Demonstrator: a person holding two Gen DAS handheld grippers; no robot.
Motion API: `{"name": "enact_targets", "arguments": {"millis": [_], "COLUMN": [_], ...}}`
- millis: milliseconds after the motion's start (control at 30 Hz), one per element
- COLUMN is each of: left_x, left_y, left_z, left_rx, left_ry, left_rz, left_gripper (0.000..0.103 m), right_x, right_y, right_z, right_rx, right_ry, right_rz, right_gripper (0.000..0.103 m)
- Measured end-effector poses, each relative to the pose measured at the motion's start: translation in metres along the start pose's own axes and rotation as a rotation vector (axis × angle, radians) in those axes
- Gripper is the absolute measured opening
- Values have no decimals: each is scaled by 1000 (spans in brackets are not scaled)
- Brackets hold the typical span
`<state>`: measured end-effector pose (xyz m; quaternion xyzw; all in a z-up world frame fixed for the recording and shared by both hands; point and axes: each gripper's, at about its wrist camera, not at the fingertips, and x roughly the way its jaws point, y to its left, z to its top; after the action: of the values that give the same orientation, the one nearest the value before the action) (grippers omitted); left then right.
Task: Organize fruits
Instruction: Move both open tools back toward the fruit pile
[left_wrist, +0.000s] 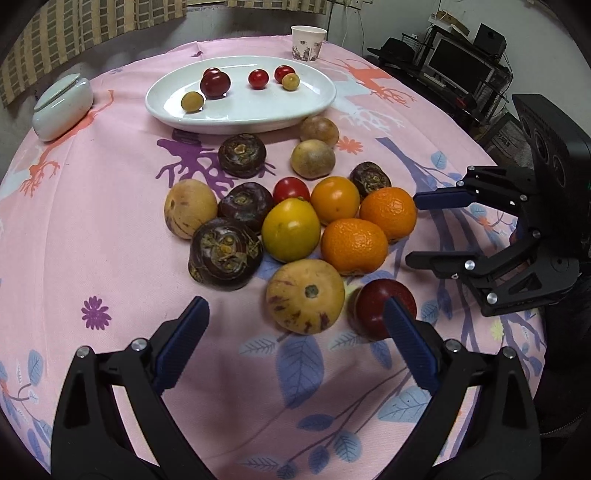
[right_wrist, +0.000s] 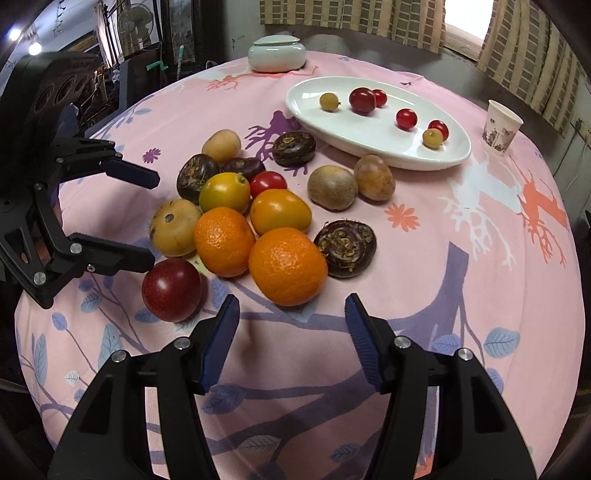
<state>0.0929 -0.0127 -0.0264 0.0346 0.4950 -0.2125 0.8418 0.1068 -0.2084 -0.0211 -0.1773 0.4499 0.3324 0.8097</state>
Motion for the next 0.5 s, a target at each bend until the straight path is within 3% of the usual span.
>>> {"name": "enact_targets", "arguments": {"millis": [133,200,267,300,400,500], "left_x": [2,1,1,1,1,0], "left_y": [1,0,-2,-3,-4,7], "left_z": [-2,-3,-3,-4,-4,-3], "left_rx": [-20,-20,-22,-28,-22,-70], "left_ry": [-8,-33,-25,-10,0,29], "left_rz": [-29,-41,-99,-141,-153,-191], "left_gripper": [96,89,77,76,75,64], "right_x": [1,1,2,1,0,0], "right_y": [2,1,2,2,3,4], "right_z": [-1,0,0,-1,-1,-1], "right_rx": [-3,-1,-3,-6,-13,-16], "right_ry": [-1,1,3,3,0,0], "right_rz": [0,-5,-8,-8,-5,-8], "right_gripper": [61,61,61,61,61,61]}}
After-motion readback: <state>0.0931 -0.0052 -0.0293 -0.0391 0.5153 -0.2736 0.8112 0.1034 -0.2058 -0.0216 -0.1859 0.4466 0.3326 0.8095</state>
